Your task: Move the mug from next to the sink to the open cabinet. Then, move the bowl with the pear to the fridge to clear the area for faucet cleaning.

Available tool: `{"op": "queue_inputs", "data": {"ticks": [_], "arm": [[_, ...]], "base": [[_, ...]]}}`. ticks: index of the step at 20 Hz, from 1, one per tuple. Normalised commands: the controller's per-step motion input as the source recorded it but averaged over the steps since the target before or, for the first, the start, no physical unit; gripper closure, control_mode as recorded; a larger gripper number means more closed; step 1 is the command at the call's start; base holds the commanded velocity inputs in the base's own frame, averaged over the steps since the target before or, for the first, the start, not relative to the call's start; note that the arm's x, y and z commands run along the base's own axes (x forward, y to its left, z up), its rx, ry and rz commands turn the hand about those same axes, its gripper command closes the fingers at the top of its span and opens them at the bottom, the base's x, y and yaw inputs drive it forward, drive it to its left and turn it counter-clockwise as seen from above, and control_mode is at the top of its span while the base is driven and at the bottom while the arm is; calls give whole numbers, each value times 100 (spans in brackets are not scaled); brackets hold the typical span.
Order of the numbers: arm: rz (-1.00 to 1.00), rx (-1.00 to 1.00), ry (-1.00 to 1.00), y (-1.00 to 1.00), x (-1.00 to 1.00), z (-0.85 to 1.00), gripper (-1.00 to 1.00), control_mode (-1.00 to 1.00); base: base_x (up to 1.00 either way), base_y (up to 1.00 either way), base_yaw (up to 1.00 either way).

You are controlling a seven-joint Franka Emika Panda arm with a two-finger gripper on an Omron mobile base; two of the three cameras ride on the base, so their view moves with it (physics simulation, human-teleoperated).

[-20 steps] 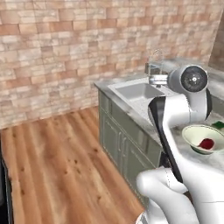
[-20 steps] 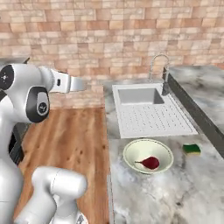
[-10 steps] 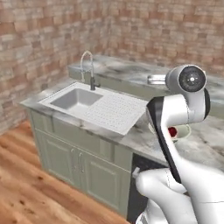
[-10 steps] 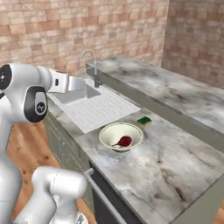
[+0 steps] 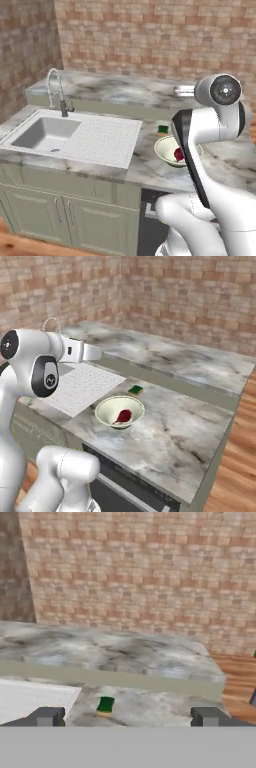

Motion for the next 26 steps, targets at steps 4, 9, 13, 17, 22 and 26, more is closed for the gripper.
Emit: {"op": "queue_inputs", "data": {"ticks": [4, 9, 13, 17, 22, 26], "arm": [[0, 0, 0, 0, 0, 0, -100, 100], [-5, 5, 12, -19, 71, 0, -100, -100], [0, 34, 63, -54, 100, -31, -100, -100], [7, 46, 81, -55, 75, -64, -100, -100], [11, 40, 53, -43, 12, -69, -100, -100], [1, 17, 30, -23, -4, -70, -100, -100]], "base": [[75, 23, -64], [14, 0, -7], [0, 0, 0], [0, 0, 0], [0, 0, 0], [0, 0, 0]]}}
